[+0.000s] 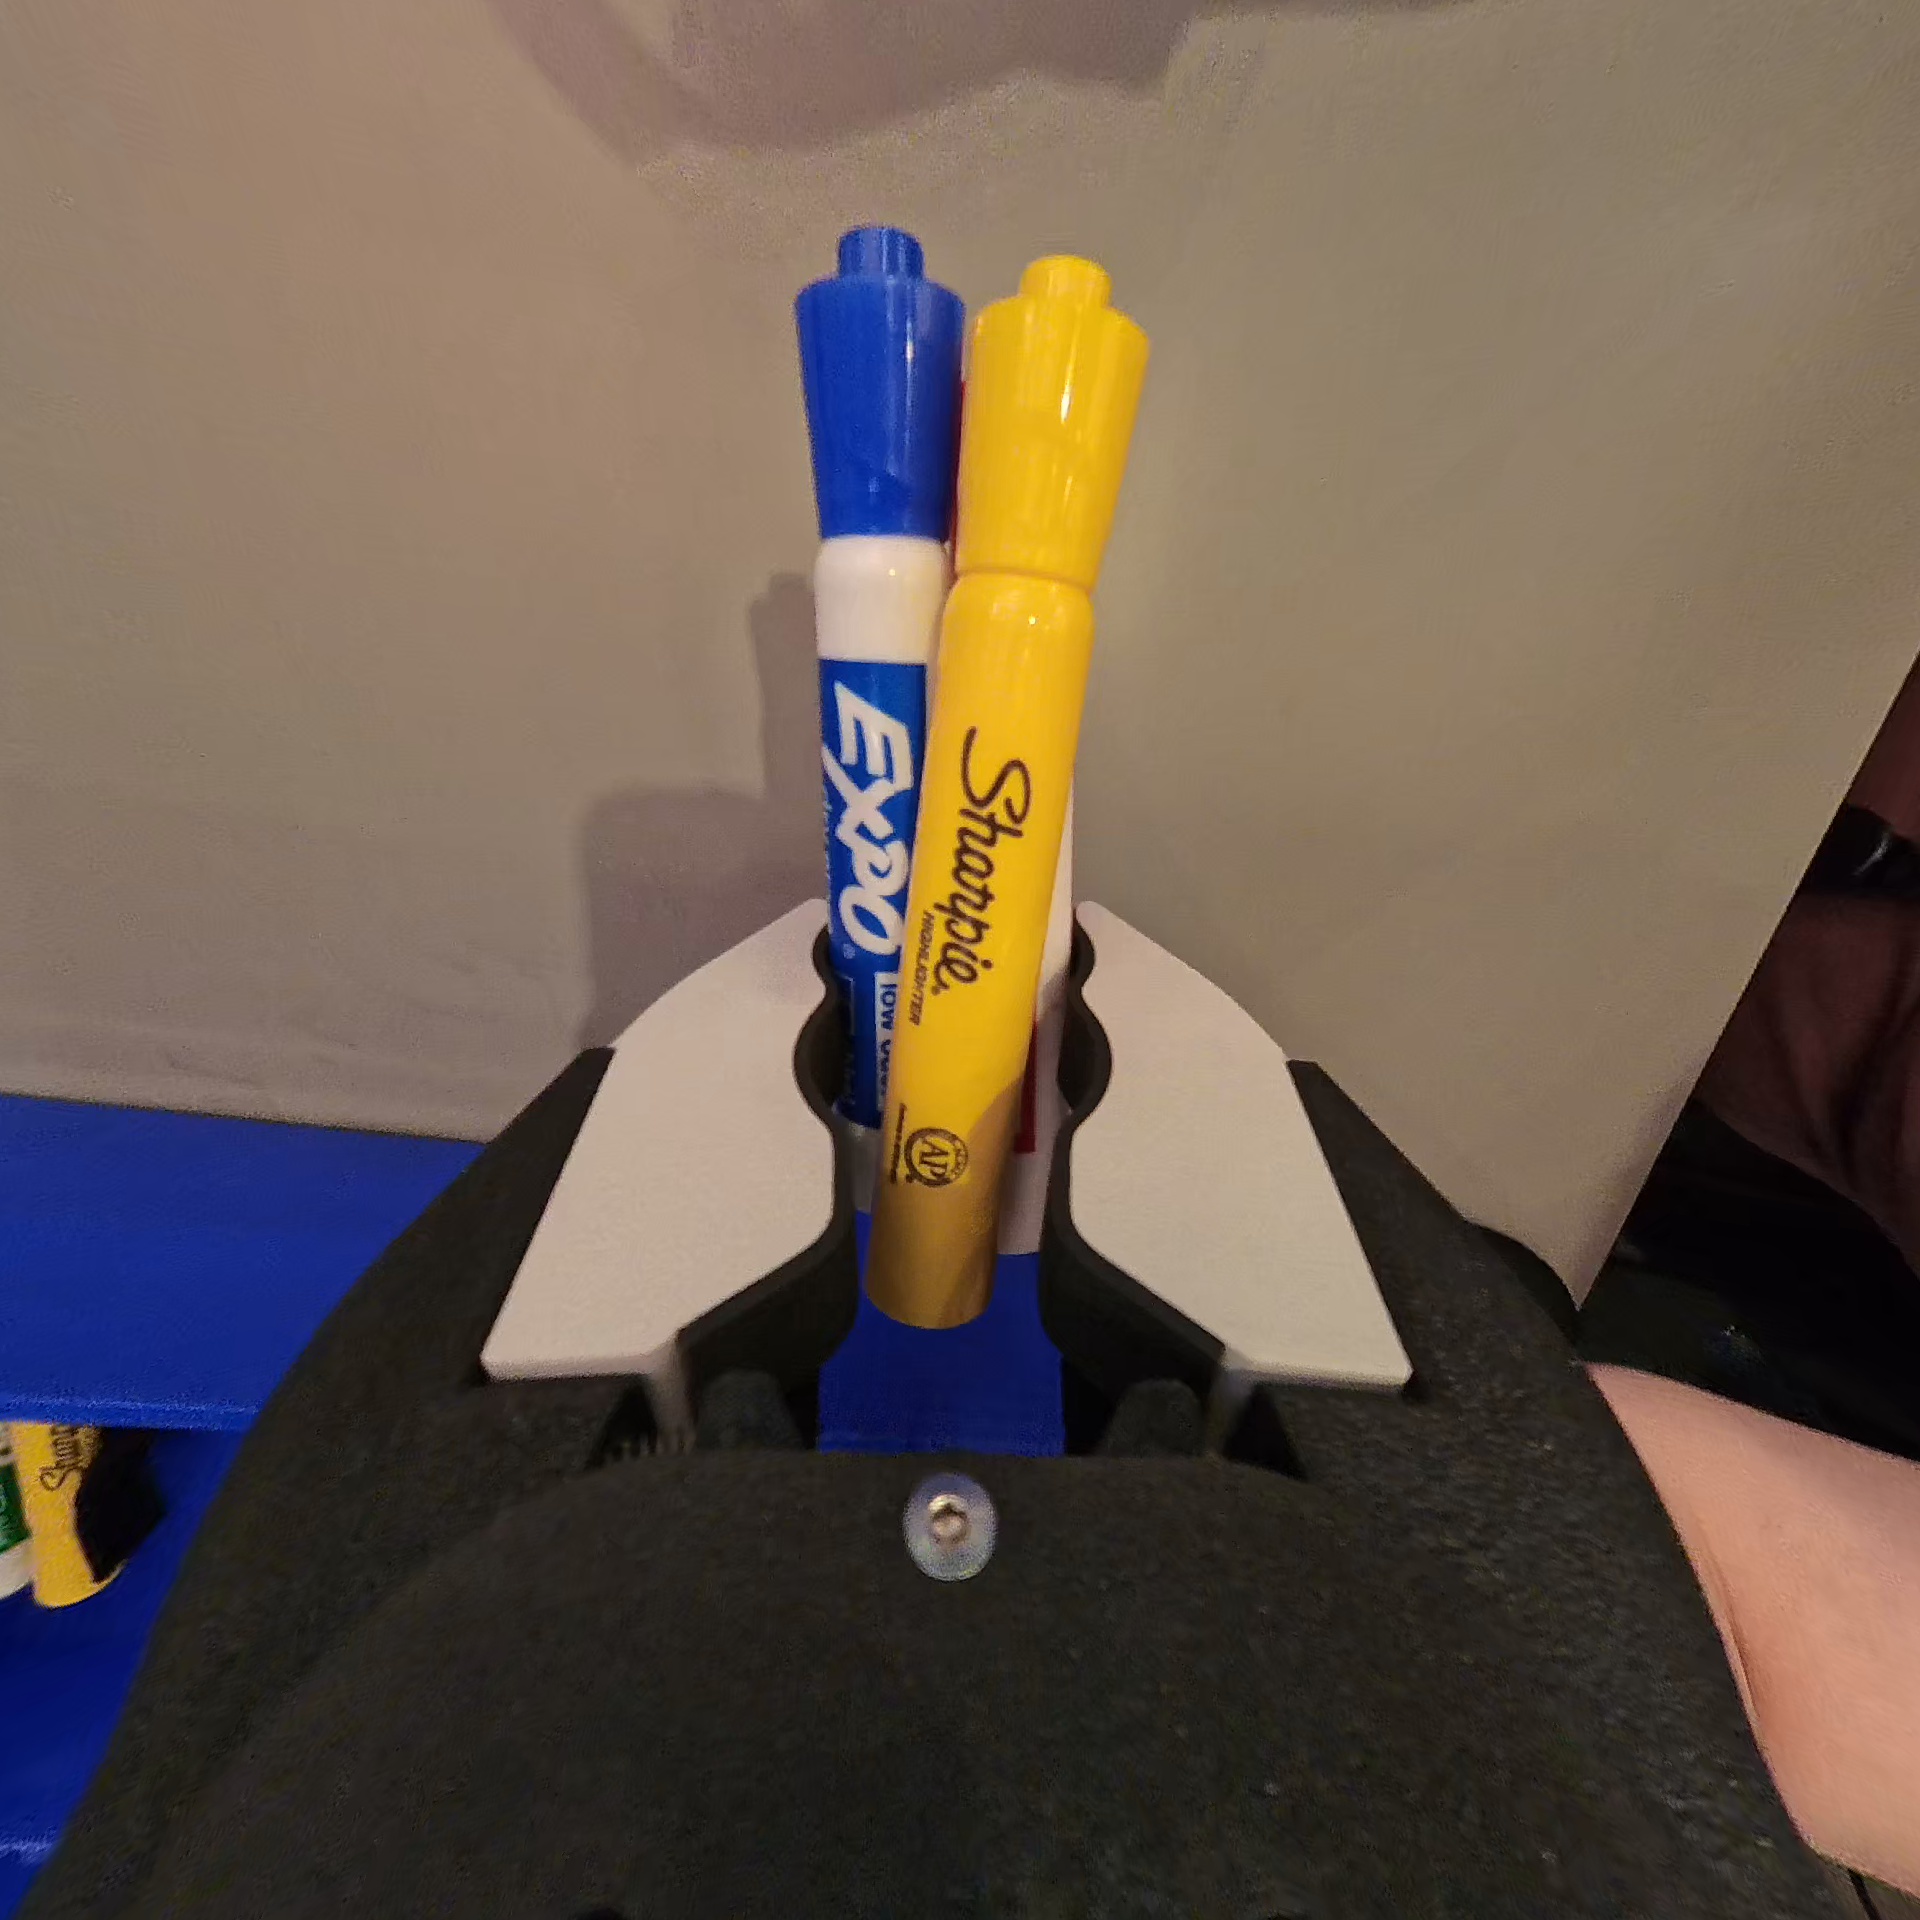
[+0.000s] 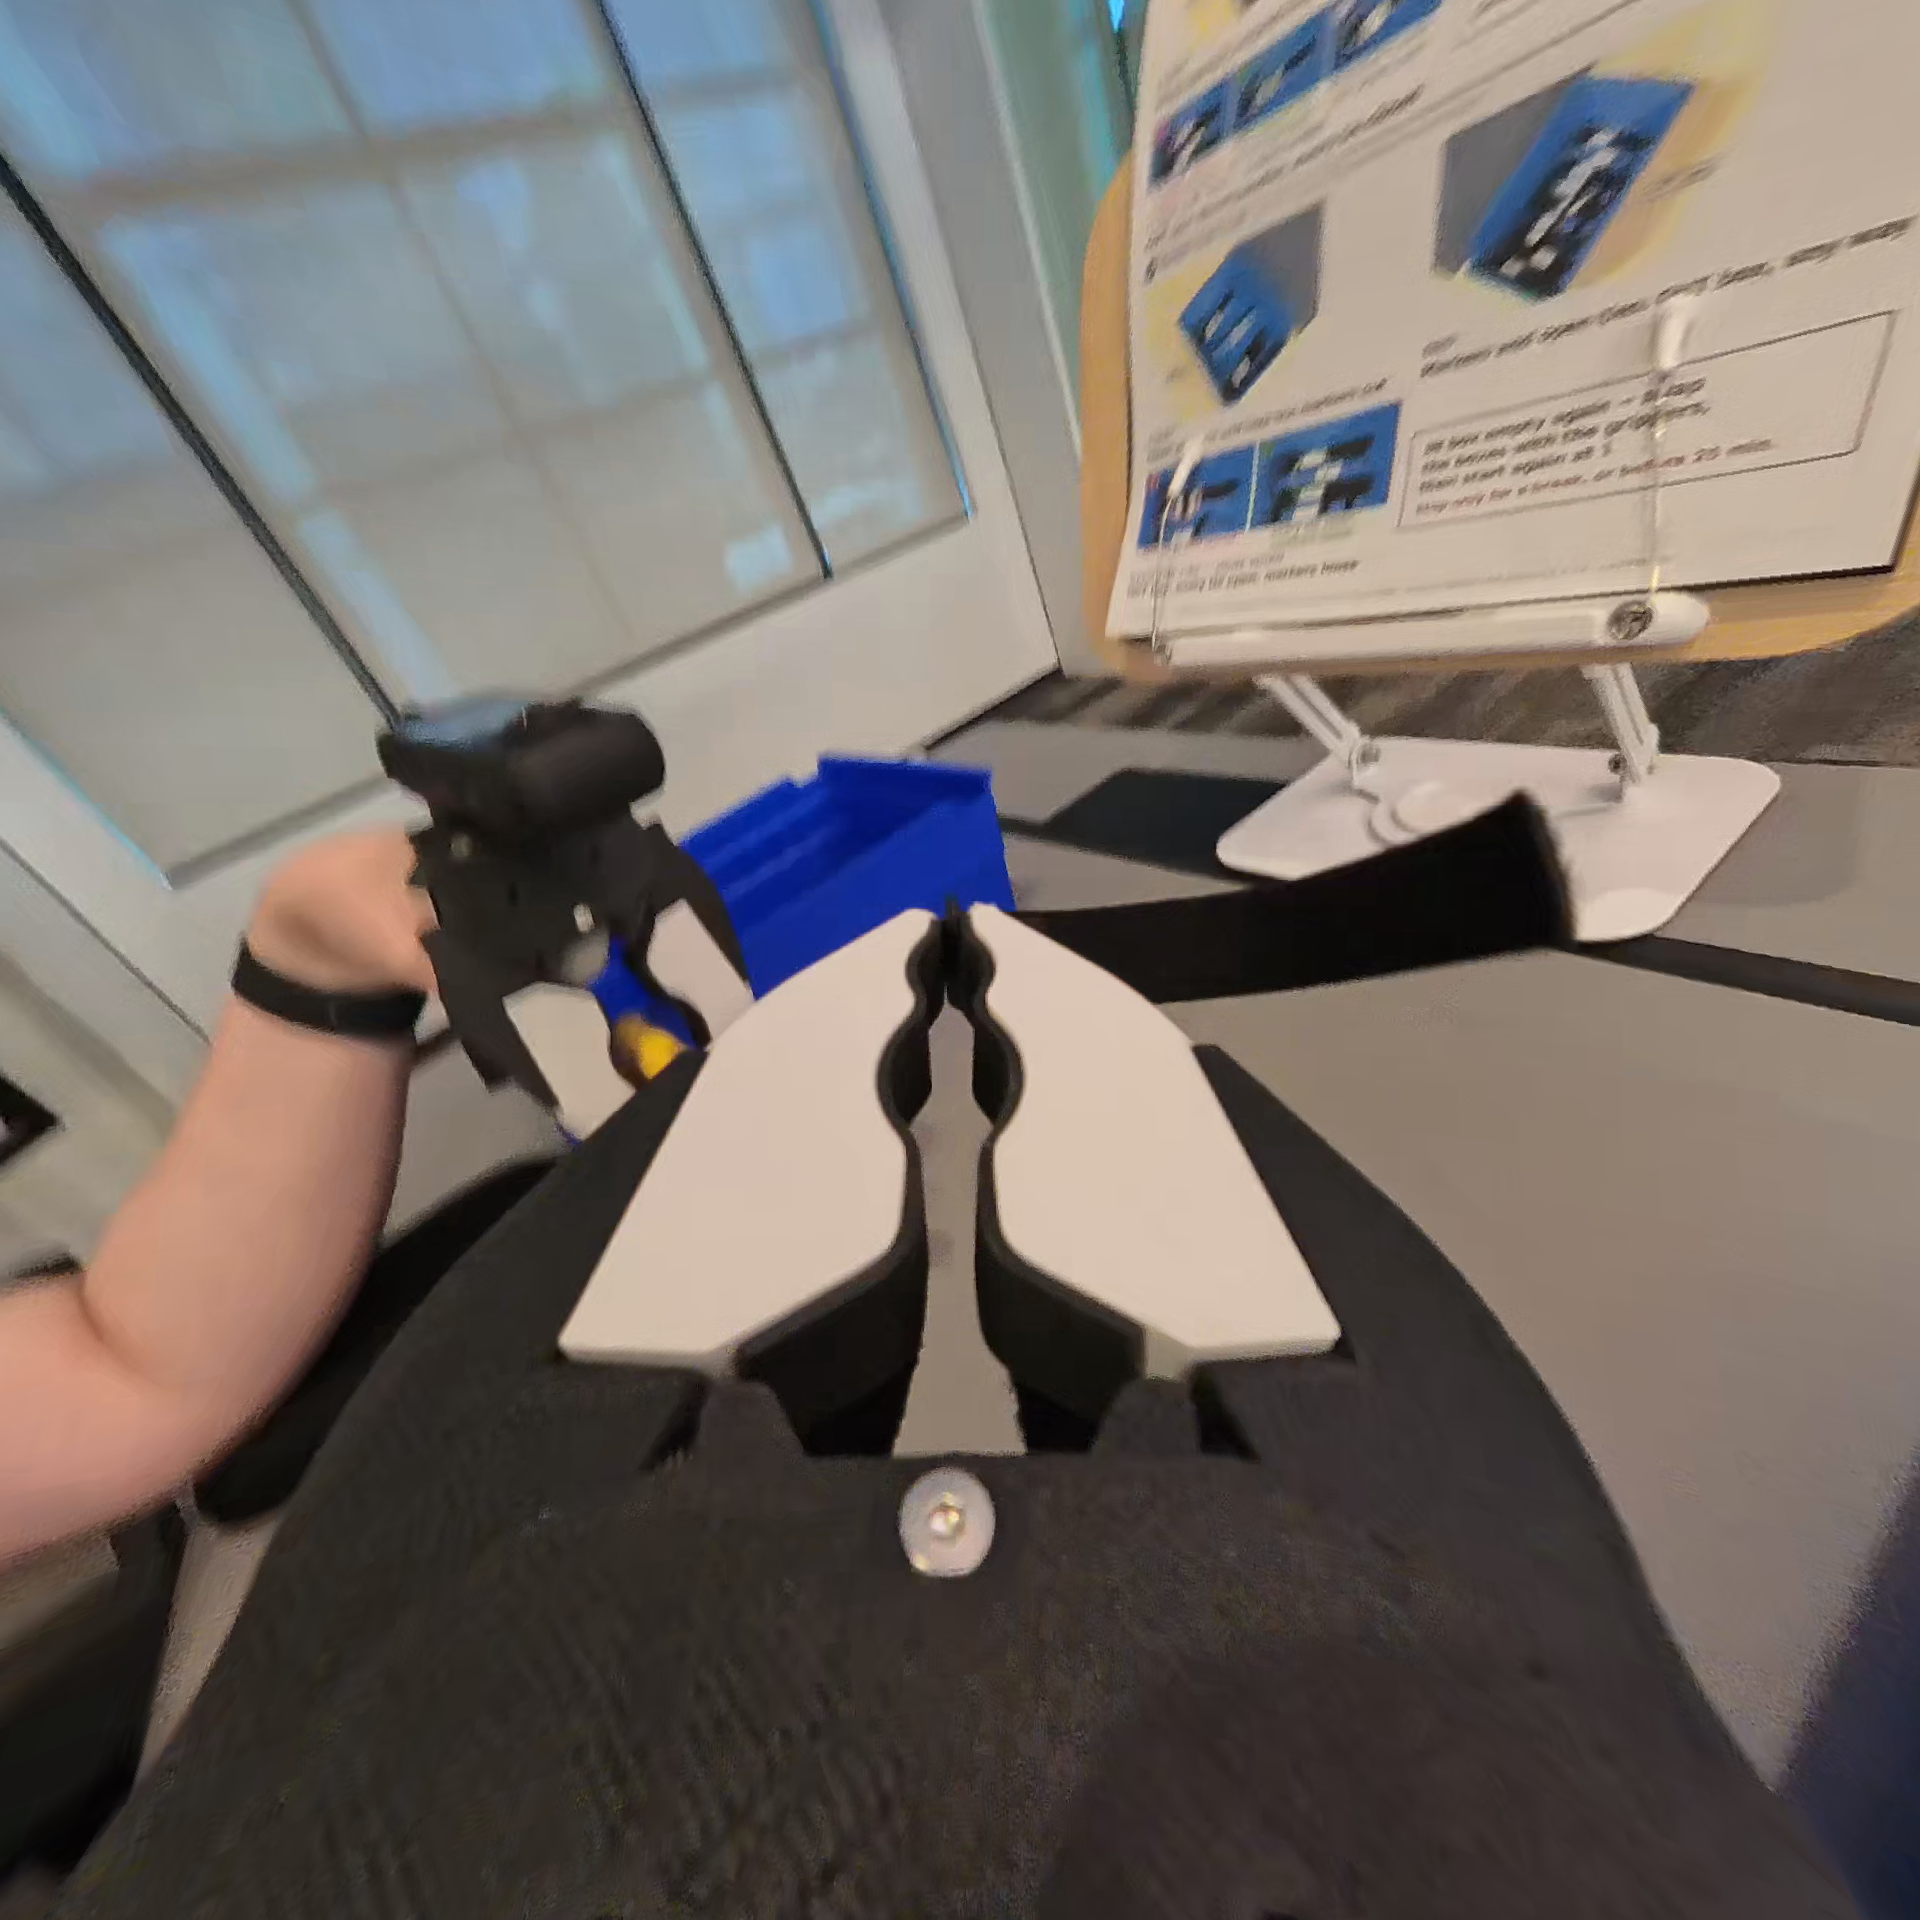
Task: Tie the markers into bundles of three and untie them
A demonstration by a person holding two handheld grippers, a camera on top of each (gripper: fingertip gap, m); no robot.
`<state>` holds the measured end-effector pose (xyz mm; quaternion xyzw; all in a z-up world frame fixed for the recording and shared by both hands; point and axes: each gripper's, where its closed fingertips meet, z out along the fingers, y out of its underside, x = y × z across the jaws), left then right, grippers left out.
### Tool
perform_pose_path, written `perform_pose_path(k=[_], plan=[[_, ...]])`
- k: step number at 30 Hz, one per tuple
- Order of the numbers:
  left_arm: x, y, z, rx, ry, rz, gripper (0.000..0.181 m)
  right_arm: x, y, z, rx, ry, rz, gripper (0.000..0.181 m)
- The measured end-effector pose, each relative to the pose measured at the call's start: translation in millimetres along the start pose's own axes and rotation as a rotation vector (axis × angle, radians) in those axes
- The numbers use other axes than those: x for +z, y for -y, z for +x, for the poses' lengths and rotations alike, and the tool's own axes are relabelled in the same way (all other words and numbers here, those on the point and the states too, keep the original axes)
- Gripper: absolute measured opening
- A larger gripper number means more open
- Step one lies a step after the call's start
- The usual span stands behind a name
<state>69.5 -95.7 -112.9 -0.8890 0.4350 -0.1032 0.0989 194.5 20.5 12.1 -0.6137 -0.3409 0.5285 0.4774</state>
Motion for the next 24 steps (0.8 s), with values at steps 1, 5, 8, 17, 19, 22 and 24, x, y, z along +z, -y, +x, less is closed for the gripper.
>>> perform_pose_path(k=[1, 5, 8, 17, 19, 22, 24], plan=[[2, 3, -2, -0.005, 0.007, 0.004, 0.038, 4, 5, 3, 0.045, -0.003, 0.051, 0.003], [9, 10, -3, -0.041, -0.001, 0.002, 0.038, 33, -7, -11, 0.221, 0.042, 0.113, 0.003], [13, 12, -2, -0.043, -0.011, -0.002, 0.038, 56, -26, -34, 0.323, 0.132, 0.12, 0.003], [7, 17, -8, -0.093, -0.014, 0.055, 0.038, 61, -61, -83, 0.488, 0.265, 0.162, 0.003], [5, 17, -9, -0.105, -0.01, 0.068, 0.038, 59, -64, -88, 0.523, 0.283, 0.19, 0.003], [0, 18, -10, -0.116, -0.011, 0.094, 0.038, 54, -66, -86, 0.603, 0.275, 0.252, 0.003], [-3, 17, -11, -0.116, 0.005, 0.095, 0.038, 53, -69, -85, 0.65, 0.281, 0.274, 0.003]])
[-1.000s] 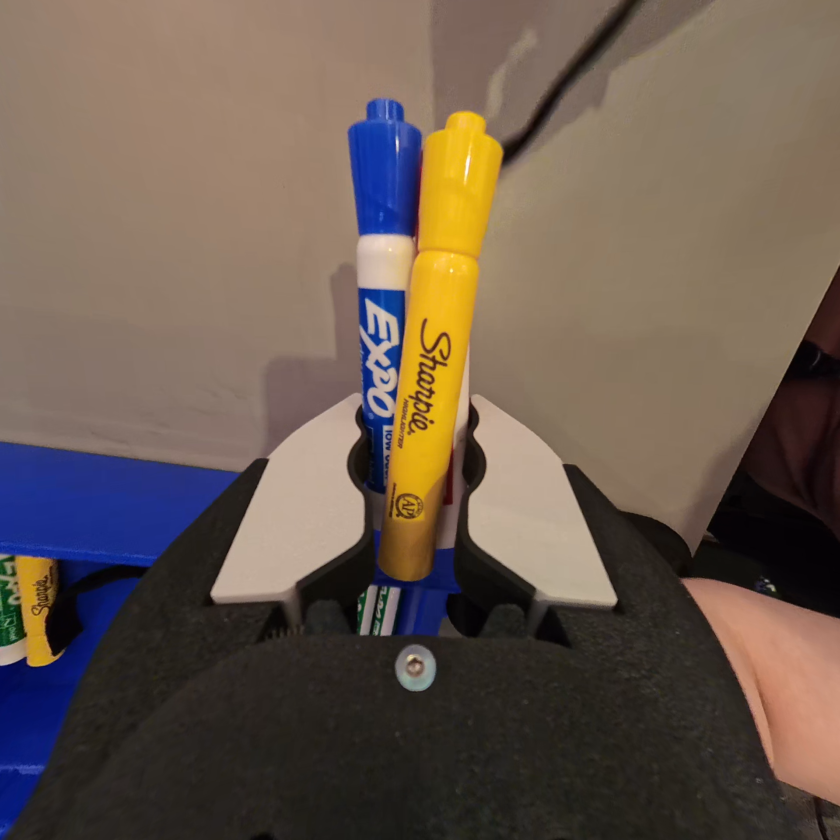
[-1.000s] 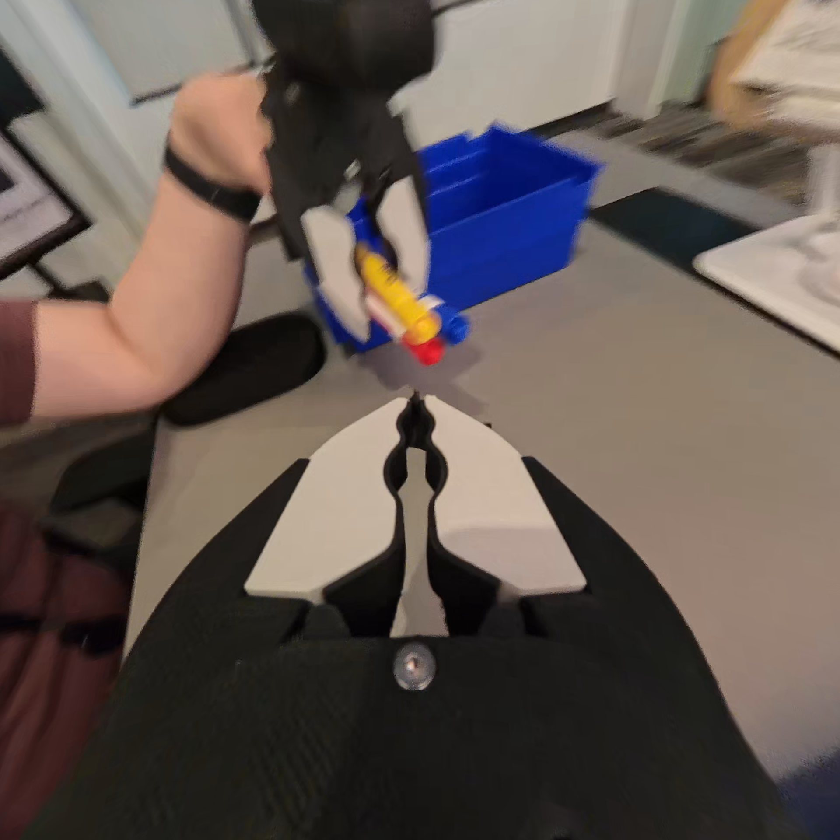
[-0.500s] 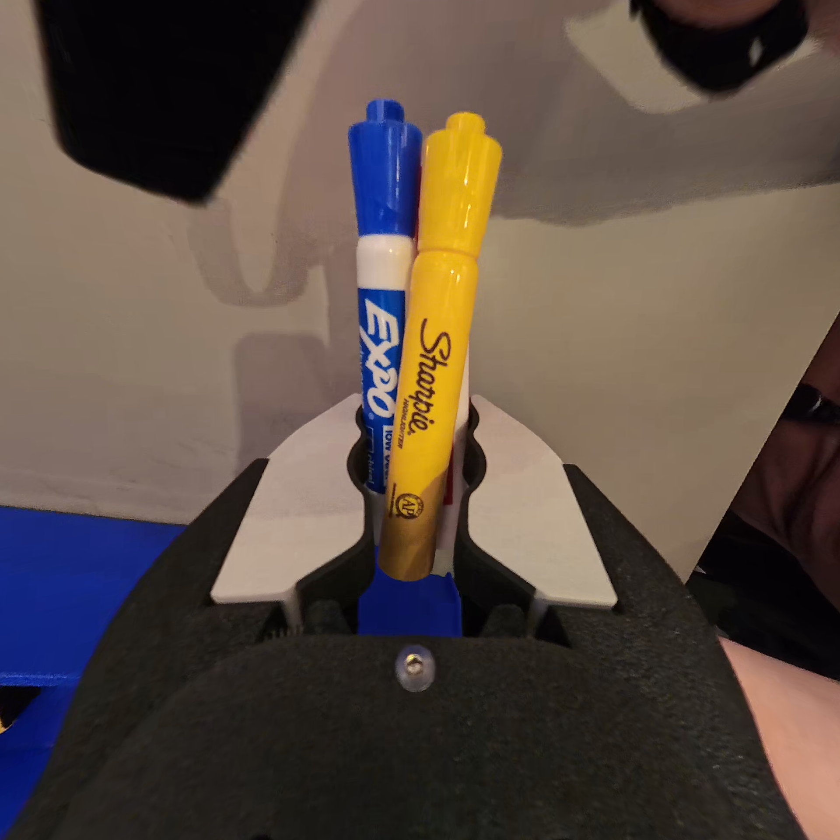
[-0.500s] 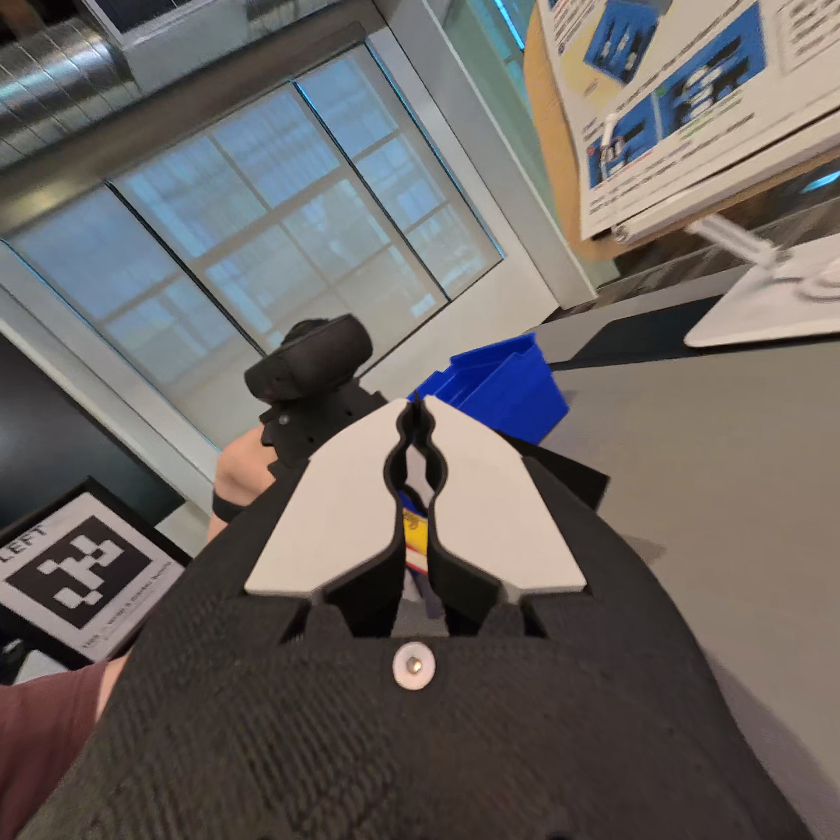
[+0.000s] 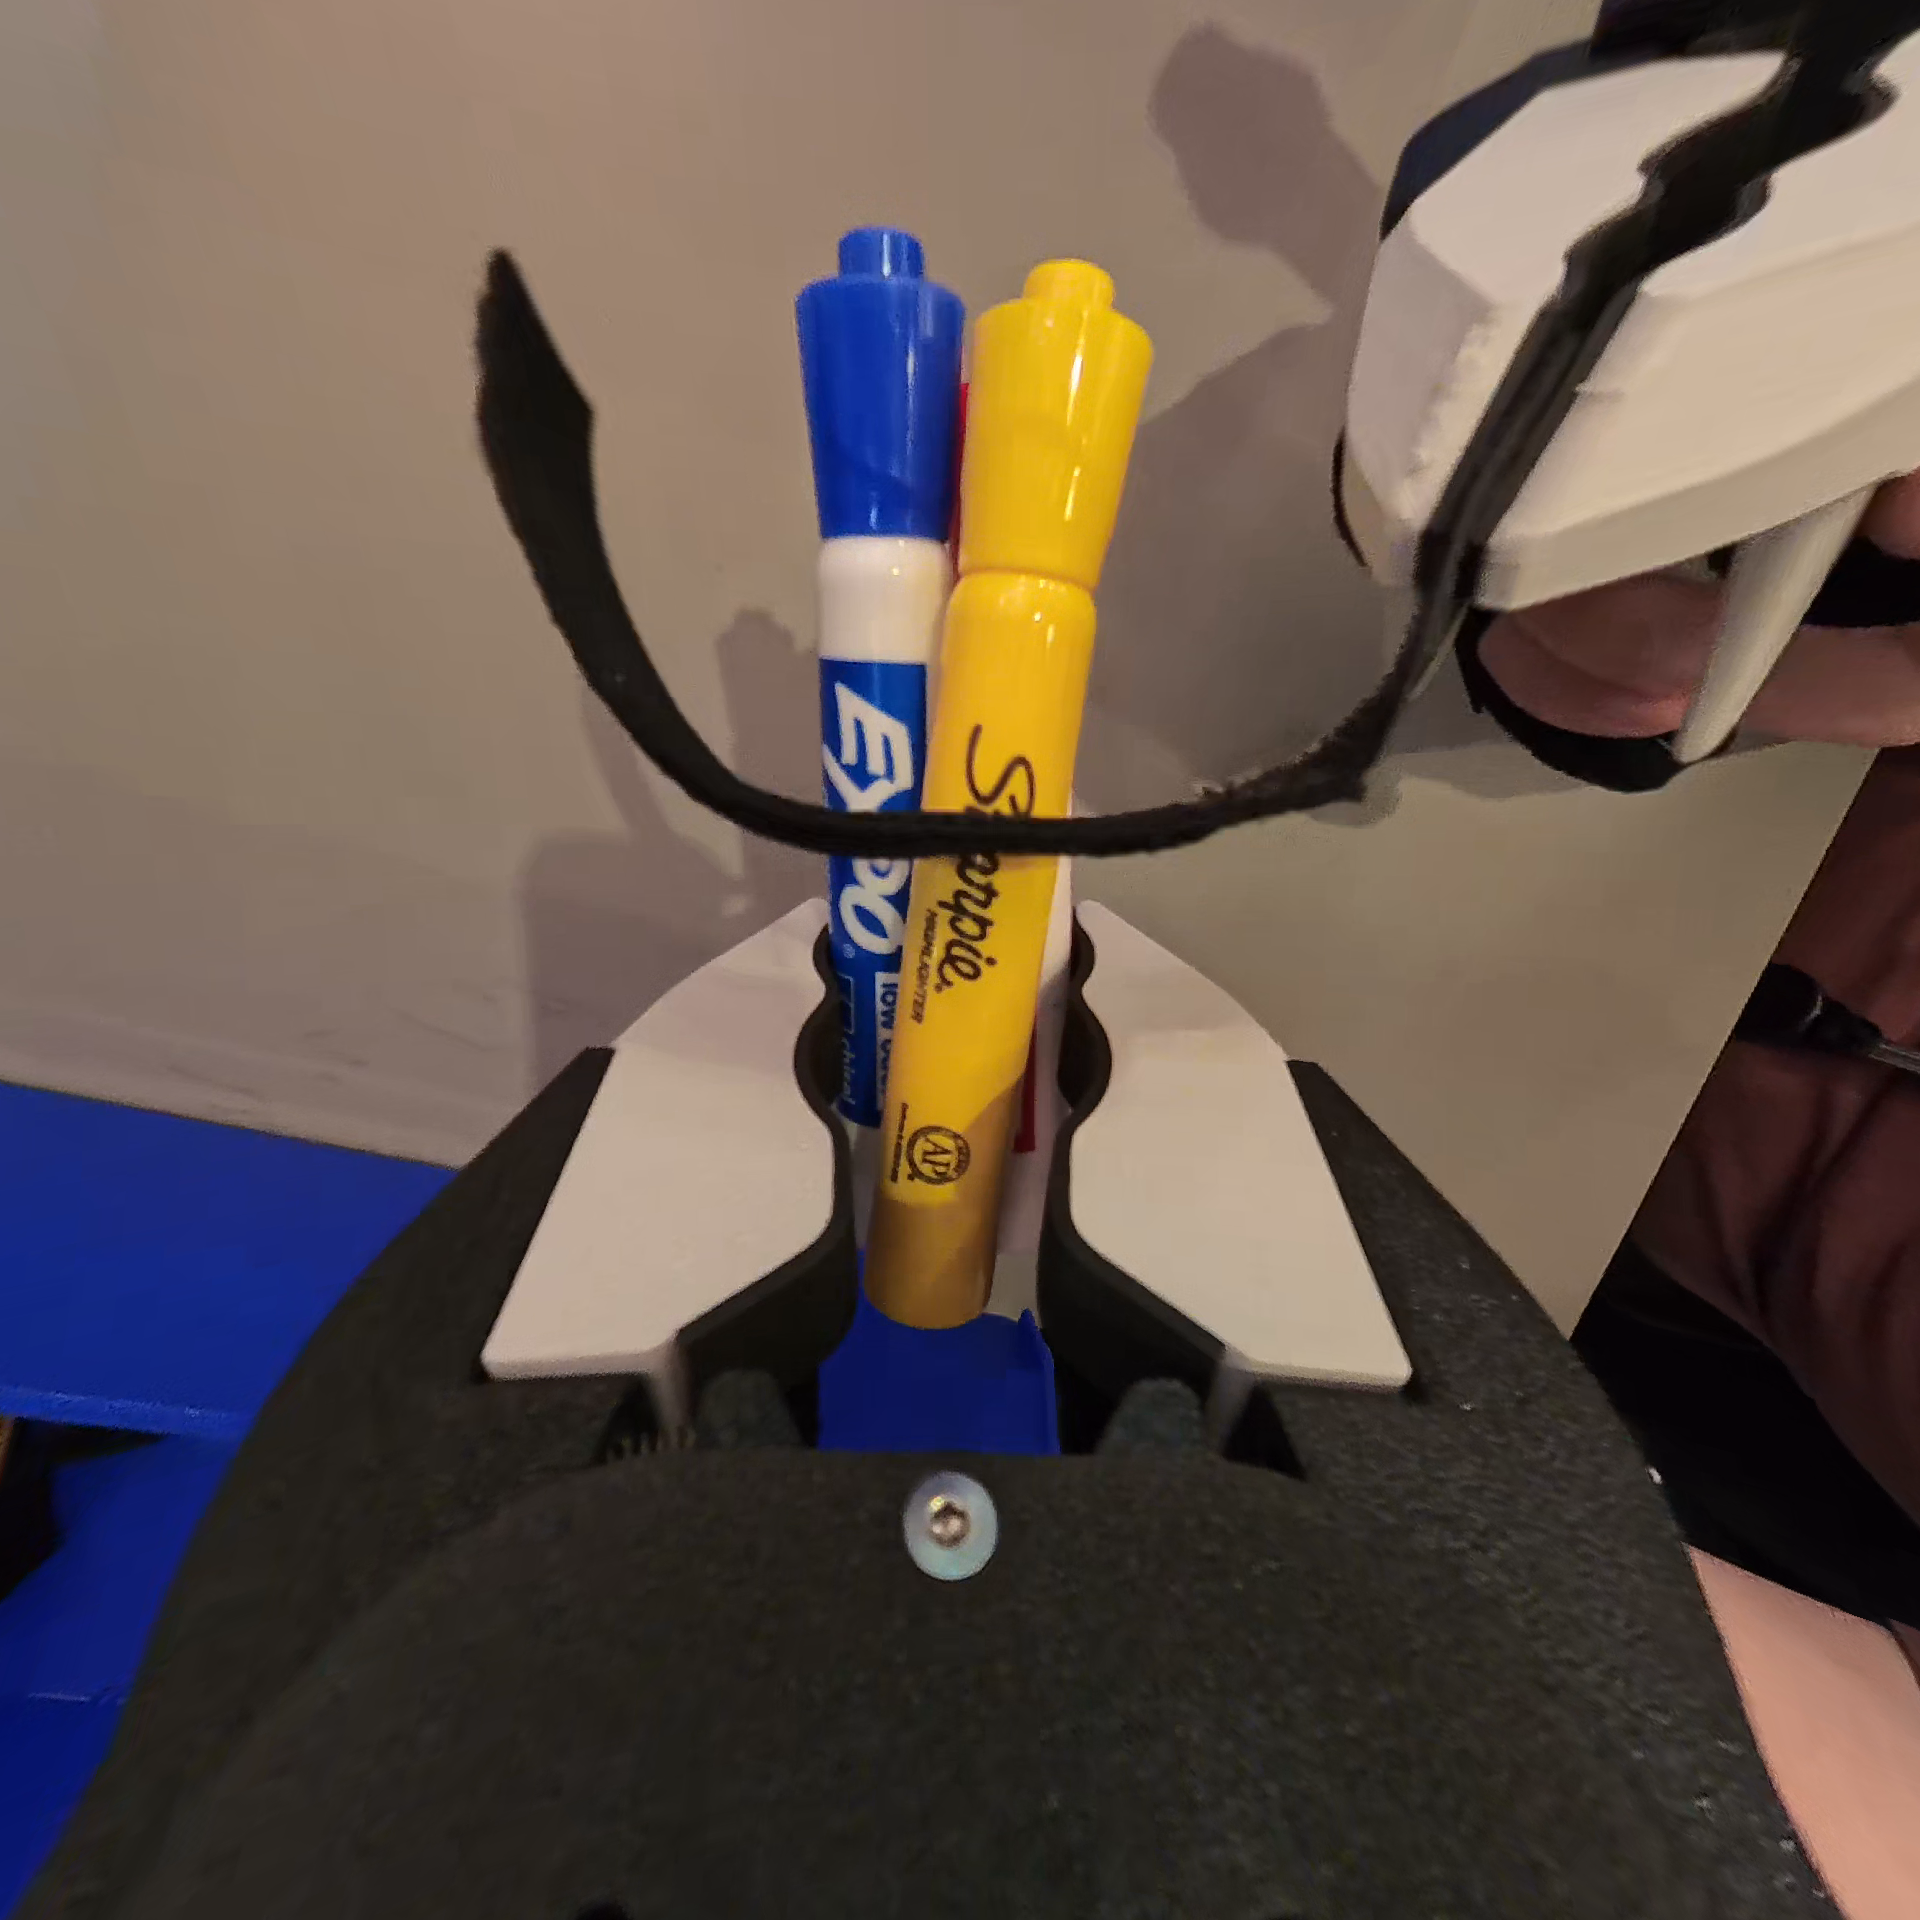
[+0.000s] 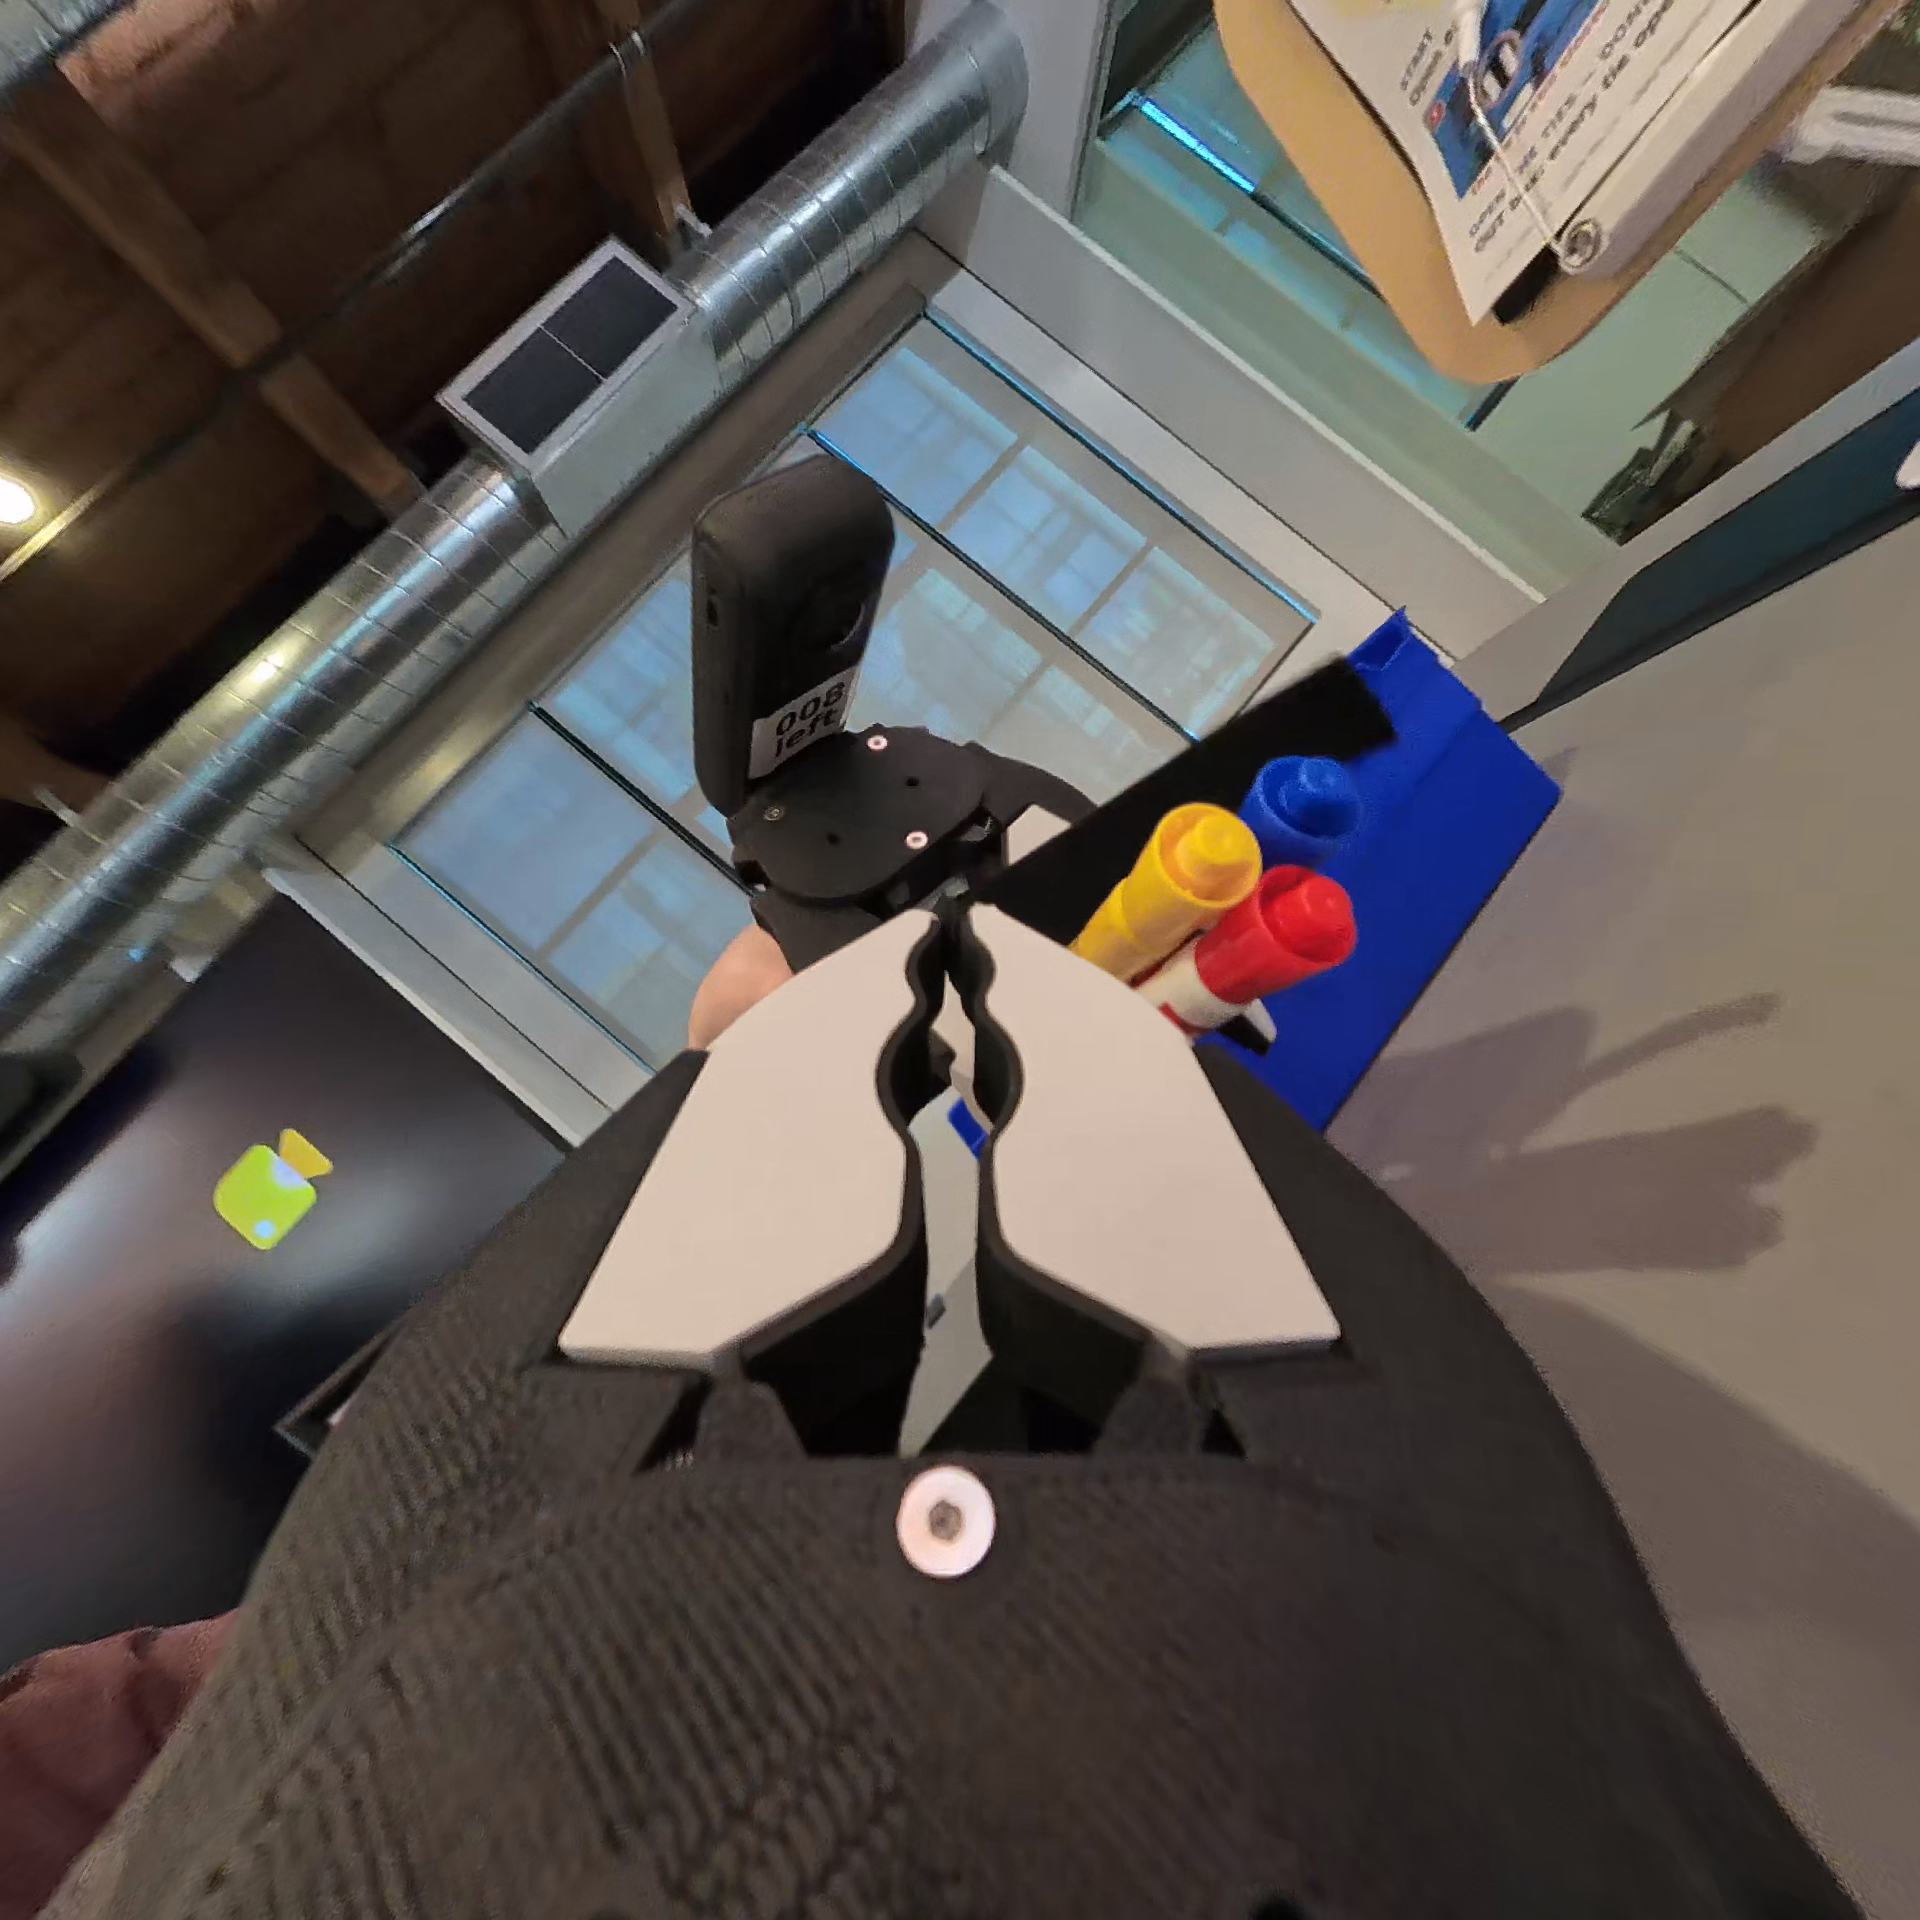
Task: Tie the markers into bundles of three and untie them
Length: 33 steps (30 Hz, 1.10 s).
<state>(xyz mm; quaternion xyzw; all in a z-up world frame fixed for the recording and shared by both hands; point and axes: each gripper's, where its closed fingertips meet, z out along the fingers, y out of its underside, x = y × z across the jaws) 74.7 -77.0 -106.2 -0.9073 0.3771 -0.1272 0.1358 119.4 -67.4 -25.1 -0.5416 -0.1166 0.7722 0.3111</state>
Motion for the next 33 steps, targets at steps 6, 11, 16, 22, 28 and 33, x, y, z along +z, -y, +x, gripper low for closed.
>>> perform_pose_path(k=[6, 11, 16, 22, 28, 33], plan=[[-8, 1, 1, 0.0, 0.02, 0.019, 0.038, -5, 6, 3, 0.097, 0.021, 0.116, 0.003], [-14, 3, 4, -0.001, 0.014, 0.044, 0.038, -6, 0, 6, 0.213, 0.051, 0.147, 0.003], [-12, 1, 6, -0.006, -0.011, 0.036, 0.034, -7, 0, 10, 0.247, 0.073, 0.182, 0.003], [3, -10, 6, -0.03, -0.073, -0.044, 0.019, -11, 2, 22, 0.225, 0.031, 0.15, 0.003], [18, -15, 5, 0.003, -0.068, -0.116, 0.019, -24, 10, 32, 0.196, -0.022, 0.131, 0.003], [1, -19, 8, 0.023, -0.064, -0.083, 0.019, -41, 18, 40, 0.111, -0.119, 0.116, 0.003]])
